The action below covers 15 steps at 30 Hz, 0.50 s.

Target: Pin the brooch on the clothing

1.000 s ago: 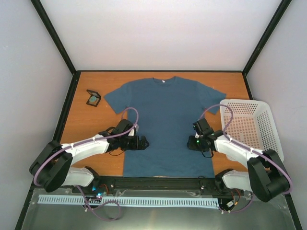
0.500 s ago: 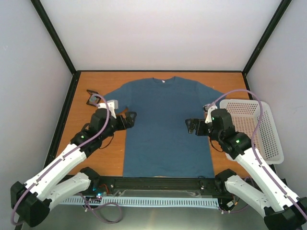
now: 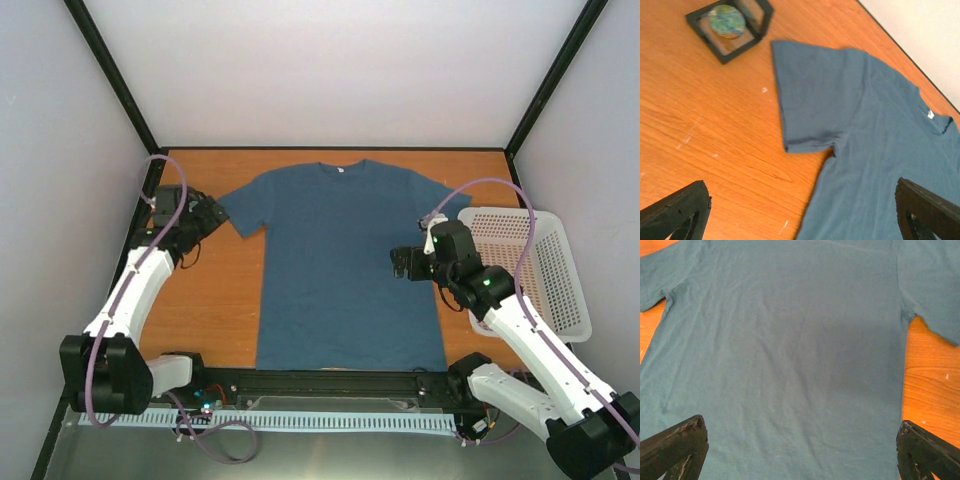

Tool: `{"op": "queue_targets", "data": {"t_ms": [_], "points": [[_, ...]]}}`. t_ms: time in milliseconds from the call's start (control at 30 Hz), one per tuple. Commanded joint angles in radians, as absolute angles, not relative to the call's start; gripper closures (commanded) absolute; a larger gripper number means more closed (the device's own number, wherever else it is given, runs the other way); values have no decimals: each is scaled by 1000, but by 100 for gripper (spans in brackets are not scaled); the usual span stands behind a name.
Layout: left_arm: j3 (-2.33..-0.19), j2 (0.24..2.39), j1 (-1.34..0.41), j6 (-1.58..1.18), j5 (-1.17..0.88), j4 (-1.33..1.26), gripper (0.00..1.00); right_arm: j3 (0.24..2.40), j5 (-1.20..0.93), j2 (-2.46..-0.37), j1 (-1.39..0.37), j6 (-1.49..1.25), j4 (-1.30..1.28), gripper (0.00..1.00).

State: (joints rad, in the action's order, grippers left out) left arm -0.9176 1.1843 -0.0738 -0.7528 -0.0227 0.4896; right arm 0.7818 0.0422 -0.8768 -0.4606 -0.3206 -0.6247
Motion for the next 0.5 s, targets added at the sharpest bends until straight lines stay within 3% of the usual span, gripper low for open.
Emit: {"op": "queue_targets", "data": {"t_ms": [0, 233, 467], "points": [[-1015, 1232, 65, -699, -150, 644, 0, 905, 83, -926, -464, -271, -745, 0], [-1057, 1368, 218, -283, -292, 532, 6, 1010, 108, -959, -464, -145, -813, 0], [-1140, 1526, 278, 158, -274, 384, 12, 994, 143, -919, -465, -57, -769, 0]]}}
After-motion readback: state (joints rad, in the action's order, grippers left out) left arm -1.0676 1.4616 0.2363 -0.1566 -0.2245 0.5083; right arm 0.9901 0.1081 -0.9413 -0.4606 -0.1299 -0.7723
